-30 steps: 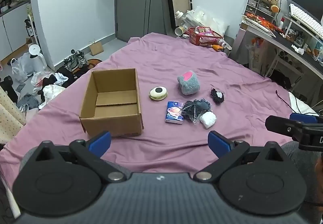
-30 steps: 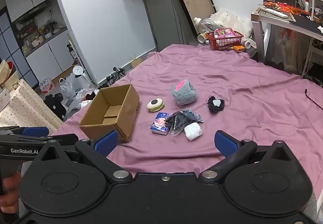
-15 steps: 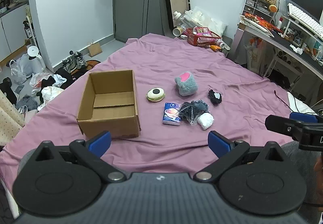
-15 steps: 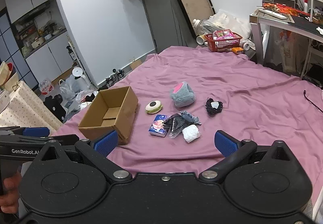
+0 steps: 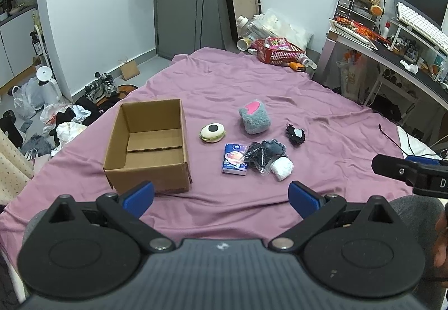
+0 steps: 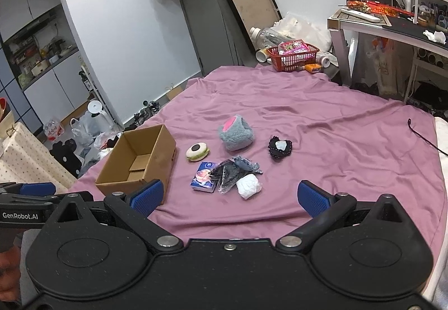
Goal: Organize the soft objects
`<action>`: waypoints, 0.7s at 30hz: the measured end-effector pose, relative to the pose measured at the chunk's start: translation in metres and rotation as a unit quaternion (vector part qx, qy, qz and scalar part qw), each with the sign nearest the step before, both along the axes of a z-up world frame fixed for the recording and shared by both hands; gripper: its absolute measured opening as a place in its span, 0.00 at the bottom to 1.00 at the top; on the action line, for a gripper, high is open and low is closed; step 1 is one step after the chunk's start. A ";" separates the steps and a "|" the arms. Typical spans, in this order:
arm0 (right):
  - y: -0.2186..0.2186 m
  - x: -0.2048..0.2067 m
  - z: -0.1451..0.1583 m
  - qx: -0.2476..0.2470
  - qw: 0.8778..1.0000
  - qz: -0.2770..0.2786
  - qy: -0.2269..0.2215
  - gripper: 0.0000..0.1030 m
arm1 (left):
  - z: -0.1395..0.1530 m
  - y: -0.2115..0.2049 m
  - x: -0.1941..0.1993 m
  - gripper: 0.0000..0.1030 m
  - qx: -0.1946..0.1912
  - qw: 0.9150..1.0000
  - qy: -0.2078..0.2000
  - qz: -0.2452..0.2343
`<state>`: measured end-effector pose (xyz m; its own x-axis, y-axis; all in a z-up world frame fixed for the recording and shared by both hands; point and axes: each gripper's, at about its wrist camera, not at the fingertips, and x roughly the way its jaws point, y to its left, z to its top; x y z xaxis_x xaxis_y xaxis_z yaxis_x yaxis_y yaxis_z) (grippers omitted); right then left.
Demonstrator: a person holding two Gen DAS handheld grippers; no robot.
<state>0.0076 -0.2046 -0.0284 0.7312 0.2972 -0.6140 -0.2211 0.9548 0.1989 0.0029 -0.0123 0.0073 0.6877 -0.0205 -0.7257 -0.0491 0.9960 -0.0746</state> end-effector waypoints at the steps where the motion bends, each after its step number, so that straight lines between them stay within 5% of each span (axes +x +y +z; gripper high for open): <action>1: 0.000 0.000 0.000 0.000 1.000 0.000 0.001 1.00 | 0.000 0.000 0.000 0.99 0.000 1.000 0.001 0.000; 21: 0.008 -0.004 0.007 -0.014 1.000 0.024 -0.007 1.00 | 0.005 0.000 0.000 0.99 -0.001 1.000 0.000 0.000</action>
